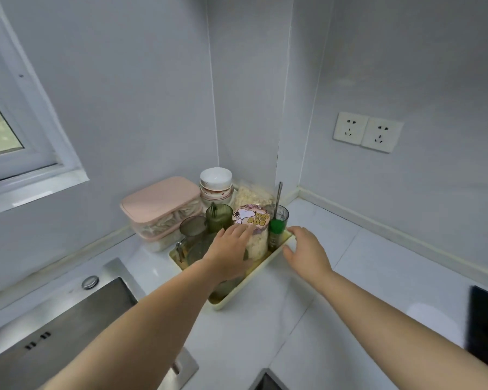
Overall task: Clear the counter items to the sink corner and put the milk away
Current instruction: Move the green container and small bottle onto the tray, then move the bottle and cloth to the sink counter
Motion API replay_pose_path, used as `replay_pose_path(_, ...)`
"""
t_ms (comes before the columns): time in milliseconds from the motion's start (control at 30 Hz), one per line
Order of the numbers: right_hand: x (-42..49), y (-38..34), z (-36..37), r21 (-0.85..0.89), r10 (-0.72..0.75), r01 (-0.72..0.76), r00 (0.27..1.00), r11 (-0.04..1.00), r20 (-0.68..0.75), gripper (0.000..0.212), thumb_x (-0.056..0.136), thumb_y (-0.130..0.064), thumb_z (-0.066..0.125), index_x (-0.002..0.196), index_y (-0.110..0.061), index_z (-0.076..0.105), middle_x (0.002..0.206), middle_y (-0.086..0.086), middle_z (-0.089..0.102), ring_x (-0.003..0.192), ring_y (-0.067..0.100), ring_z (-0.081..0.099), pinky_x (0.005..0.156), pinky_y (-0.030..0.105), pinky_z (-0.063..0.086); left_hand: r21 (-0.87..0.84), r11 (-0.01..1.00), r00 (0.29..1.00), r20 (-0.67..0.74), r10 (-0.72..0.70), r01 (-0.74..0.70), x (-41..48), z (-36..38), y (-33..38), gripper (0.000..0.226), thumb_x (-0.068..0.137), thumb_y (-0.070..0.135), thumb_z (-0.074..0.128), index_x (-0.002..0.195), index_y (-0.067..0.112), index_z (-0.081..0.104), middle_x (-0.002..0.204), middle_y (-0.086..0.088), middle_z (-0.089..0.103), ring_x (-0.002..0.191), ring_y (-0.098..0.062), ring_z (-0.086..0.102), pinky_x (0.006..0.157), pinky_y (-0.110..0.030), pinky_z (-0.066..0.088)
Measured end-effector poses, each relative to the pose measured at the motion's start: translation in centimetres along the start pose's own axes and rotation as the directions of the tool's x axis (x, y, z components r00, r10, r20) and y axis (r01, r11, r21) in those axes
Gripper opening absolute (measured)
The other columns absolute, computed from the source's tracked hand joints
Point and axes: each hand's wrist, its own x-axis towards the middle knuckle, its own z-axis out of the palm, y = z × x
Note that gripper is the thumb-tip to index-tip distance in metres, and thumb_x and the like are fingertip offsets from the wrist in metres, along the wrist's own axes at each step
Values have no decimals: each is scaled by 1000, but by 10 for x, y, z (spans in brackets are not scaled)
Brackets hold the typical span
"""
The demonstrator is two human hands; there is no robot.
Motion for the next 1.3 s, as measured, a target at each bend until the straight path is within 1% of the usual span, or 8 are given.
replay_pose_path(167, -67, -16, -4, -46, -22, 18, 996, 999, -90, 48, 88, -18, 55, 133, -6, 45, 135, 9, 45, 125, 25, 40, 102, 30, 32, 78, 995, 997, -36, 67, -64, -58, -2, 21, 76, 90, 41, 47, 150, 19, 7, 157, -2, 13, 144, -22, 11, 117, -44, 12)
replay_pose_path(300, -118, -23, -5, -113, -7, -4, 995, 994, -102, 52, 88, -21, 55, 137, -7, 41, 144, 9, 36, 132, 26, 34, 108, 29, 24, 102, 991, 990, -103, 91, -81, -102, 2, 40, 76, 91, 45, 44, 150, 19, 3, 158, -3, 6, 145, -23, 6, 118, -44, 10)
replay_pose_path(433, -181, -23, -16, -168, 52, -77, 988, 983, -146, 56, 90, -25, 53, 141, -13, 36, 152, 7, 26, 139, 24, 25, 114, 31, 18, 121, 979, 979, -105, 175, -162, -146, 5, 70, 75, 93, 45, 40, 150, 19, -1, 158, -4, 0, 146, -23, 0, 118, -44, 5)
replay_pose_path(667, -266, 2, -66, -239, 134, -202, 953, 950, -271, 57, 91, -25, 50, 144, -14, 30, 155, 7, 20, 143, 20, 16, 119, 40, 10, 113, 938, 934, -114, 339, -327, -169, -2, 150, 74, 93, 46, 38, 150, 20, -2, 158, -4, -5, 146, -24, -3, 118, -44, 5)
replay_pose_path(767, -308, 27, -96, -266, 211, -307, 918, 914, -337, 58, 91, -26, 49, 144, -13, 29, 154, 7, 20, 144, 19, 15, 119, 41, 7, 99, 892, 886, -107, 451, -442, -179, 2, 203, 74, 94, 45, 39, 150, 19, -2, 158, -4, -5, 146, -23, -3, 118, -43, 4)
replay_pose_path(900, -370, 61, -136, -287, 286, -434, 853, 854, -437, 59, 88, -25, 51, 142, -12, 33, 151, 8, 27, 142, 21, 21, 117, 42, 10, 78, 813, 806, -106, 583, -577, -193, 11, 276, 73, 94, 43, 39, 151, 20, -1, 158, -4, -5, 146, -21, -4, 118, -43, 1)
replay_pose_path(1100, -486, 125, -200, -206, 449, -637, 702, 743, -553, 62, 89, -26, 53, 144, -13, 29, 153, 7, 23, 143, 20, 17, 117, 44, 8, 18, 648, 640, -141, 755, -761, -229, 19, 419, 72, 92, 42, 45, 150, 20, 8, 158, -3, 4, 146, -19, 2, 118, -42, 5)
replay_pose_path(1300, -610, 187, -262, -168, 517, -758, 571, 630, -637, 62, 88, -27, 54, 143, -11, 32, 151, 7, 27, 142, 20, 21, 116, 44, 12, 9, 525, 519, -140, 843, -851, -280, 36, 557, 67, 95, 39, 39, 151, 19, 8, 158, -4, 3, 146, -20, 3, 119, -43, 5)
